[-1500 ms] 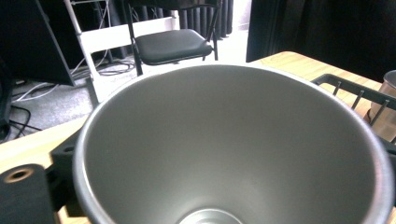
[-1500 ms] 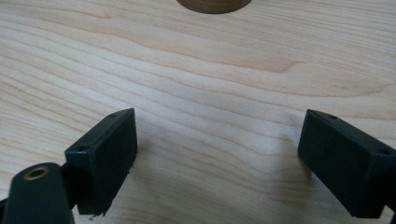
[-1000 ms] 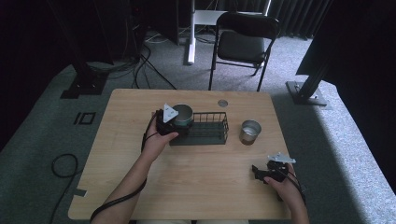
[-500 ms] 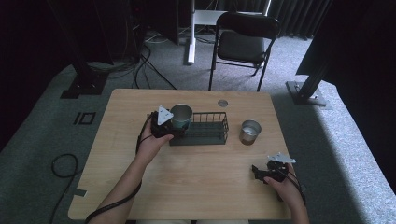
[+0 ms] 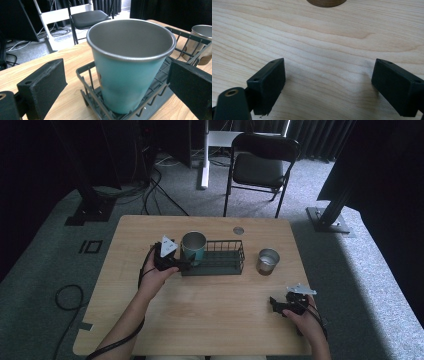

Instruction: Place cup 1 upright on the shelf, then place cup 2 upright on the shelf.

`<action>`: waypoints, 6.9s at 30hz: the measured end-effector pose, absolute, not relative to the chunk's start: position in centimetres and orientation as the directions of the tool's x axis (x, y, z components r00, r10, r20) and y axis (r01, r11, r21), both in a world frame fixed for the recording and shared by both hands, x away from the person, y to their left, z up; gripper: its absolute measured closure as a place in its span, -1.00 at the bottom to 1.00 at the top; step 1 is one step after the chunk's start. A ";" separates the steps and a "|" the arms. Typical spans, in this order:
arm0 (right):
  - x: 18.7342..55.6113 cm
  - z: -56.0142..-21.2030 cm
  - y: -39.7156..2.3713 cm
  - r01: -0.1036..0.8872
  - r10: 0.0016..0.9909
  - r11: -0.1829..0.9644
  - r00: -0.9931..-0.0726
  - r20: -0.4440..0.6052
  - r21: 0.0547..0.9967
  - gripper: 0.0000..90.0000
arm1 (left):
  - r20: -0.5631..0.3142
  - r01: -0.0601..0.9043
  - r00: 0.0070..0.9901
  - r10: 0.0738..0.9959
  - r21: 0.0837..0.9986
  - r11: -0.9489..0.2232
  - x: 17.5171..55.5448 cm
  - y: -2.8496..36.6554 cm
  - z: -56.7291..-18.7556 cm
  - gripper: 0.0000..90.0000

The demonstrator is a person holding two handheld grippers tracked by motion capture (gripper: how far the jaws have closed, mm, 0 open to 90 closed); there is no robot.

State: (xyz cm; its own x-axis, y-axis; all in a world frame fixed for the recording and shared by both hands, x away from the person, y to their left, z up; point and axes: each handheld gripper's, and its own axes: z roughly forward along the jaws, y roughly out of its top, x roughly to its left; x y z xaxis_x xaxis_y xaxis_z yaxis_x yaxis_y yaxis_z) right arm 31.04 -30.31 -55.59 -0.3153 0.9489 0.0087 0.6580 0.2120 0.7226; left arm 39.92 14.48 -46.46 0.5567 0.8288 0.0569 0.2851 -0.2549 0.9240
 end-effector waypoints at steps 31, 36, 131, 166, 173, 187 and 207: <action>31.0 -55.6 -30.3 0.658 0.949 0.213 -0.316 0.009 0.723 -0.74 | 0.034 0.353 0.501 0.865 0.904 -0.241 37.2 20.3 -48.7 -0.93; 31.0 -55.6 -30.3 0.658 0.949 0.213 -0.316 0.008 0.723 -0.74 | 0.030 0.370 0.483 0.875 0.899 -0.235 36.8 21.5 -49.4 -0.93; 31.0 -55.6 -30.3 0.657 0.948 0.215 -0.318 0.007 0.722 -0.74 | 0.001 0.713 0.151 0.988 0.692 -0.110 29.9 31.1 -55.4 -0.94; 32.3 -54.1 -30.6 0.610 0.944 0.198 -0.328 0.017 0.767 -0.74 | 0.002 0.713 0.152 0.988 0.692 -0.111 29.9 31.1 -55.4 -0.94; 32.8 -53.8 -30.4 0.600 0.945 0.181 -0.327 0.031 0.779 -0.74 | 0.002 0.713 0.153 0.988 0.692 -0.112 29.9 31.1 -55.4 -0.94; 34.2 -52.7 -30.1 0.556 0.943 0.165 -0.331 0.035 0.815 -0.74 | 0.002 0.713 0.152 0.988 0.692 -0.111 29.9 31.1 -55.4 -0.94; 36.7 -50.7 -29.3 0.498 0.941 0.153 -0.336 0.027 0.854 -0.74 | 0.002 0.713 0.153 0.988 0.692 -0.112 29.9 31.1 -55.4 -0.94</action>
